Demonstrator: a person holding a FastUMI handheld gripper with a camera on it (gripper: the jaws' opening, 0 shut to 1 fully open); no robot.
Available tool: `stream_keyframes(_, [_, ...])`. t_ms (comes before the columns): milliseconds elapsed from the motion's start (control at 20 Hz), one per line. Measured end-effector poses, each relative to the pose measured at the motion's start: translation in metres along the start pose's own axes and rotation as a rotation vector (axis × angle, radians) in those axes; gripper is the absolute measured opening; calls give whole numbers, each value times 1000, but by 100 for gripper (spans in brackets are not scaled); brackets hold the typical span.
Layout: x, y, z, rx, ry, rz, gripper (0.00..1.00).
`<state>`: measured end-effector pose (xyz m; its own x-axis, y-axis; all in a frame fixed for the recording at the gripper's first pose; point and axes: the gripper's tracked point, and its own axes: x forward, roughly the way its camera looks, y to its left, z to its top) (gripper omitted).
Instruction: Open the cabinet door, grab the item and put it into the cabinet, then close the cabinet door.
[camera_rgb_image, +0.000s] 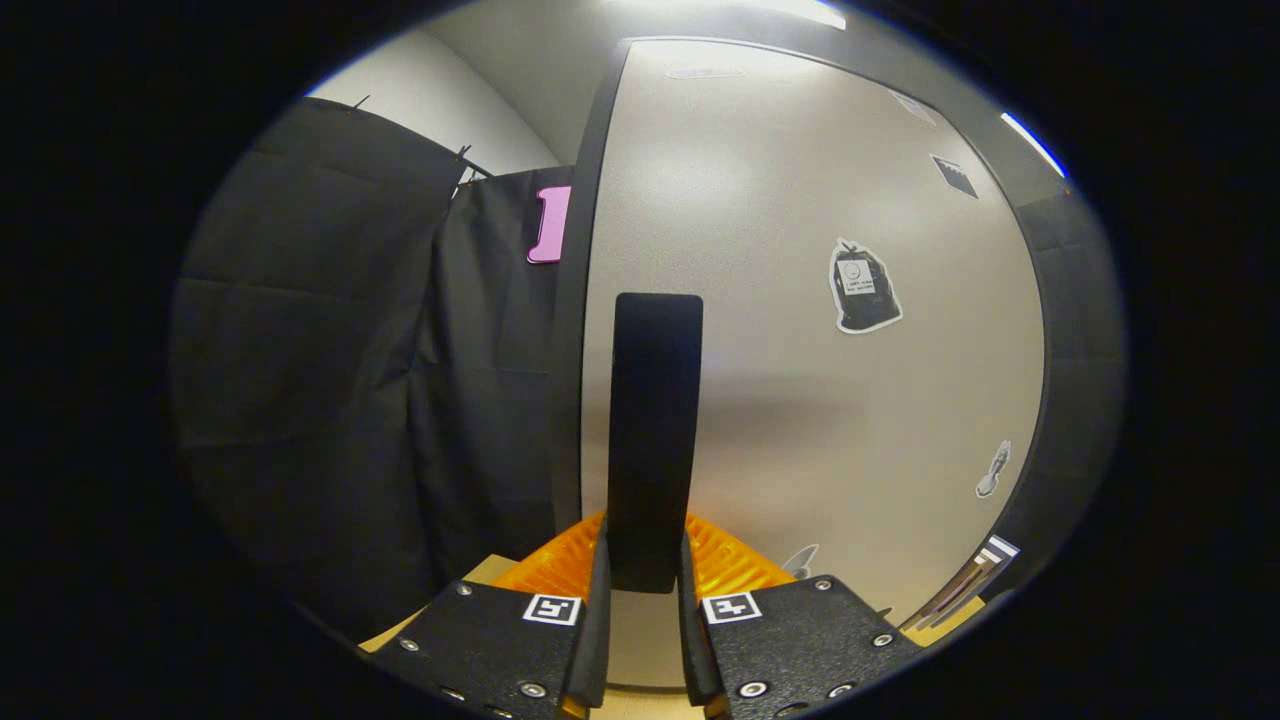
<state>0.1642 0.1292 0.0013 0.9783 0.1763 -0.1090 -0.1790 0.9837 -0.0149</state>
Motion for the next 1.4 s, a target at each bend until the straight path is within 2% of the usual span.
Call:
stream_keyframes(350, [-27, 6, 0, -19, 10, 101, 28])
stream_keyframes(400, [-36, 6, 2, -22, 8, 122, 26])
stream_keyframes(800, [-113, -12, -7, -12, 15, 283, 26])
stream_keyframes(1000, [-137, -21, -8, -6, 20, 356, 26])
stream_keyframes(1400, [-163, -37, -9, 3, 39, 473, 25])
